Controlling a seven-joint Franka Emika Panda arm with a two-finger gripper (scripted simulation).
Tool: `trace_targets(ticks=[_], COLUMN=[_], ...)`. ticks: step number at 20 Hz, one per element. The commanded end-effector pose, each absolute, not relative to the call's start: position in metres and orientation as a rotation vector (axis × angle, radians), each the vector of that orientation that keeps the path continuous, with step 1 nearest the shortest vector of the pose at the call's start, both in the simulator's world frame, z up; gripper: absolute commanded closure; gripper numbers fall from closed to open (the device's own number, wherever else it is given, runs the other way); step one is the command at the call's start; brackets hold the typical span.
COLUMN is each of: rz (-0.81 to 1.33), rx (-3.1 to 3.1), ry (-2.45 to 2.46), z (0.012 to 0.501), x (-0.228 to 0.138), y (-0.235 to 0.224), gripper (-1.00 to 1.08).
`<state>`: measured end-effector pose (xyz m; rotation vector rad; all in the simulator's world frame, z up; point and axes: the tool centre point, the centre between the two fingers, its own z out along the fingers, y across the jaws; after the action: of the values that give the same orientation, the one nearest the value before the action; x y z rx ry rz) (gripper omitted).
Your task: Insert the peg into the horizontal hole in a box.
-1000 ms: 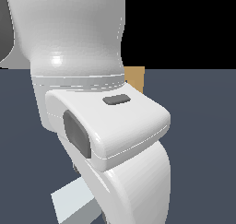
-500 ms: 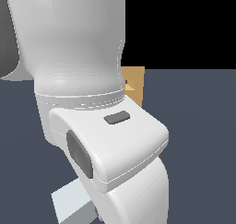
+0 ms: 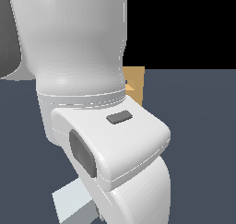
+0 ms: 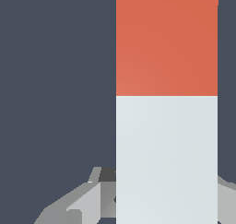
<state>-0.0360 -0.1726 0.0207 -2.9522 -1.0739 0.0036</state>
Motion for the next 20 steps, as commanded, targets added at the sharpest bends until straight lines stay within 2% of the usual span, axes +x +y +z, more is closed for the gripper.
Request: trace_targets(ticks=[1, 10, 20], rz=[0.001, 0.002, 0.002], rx=[-2.942, -2.831, -2.515], ry=[-1.103, -1.367, -1.888], z=[0.023, 0.041, 0.078], x=[-0.031, 0.011, 0.069], y=[-0.167, -0.123, -0.008], gripper=[1.08, 1.08, 1.08])
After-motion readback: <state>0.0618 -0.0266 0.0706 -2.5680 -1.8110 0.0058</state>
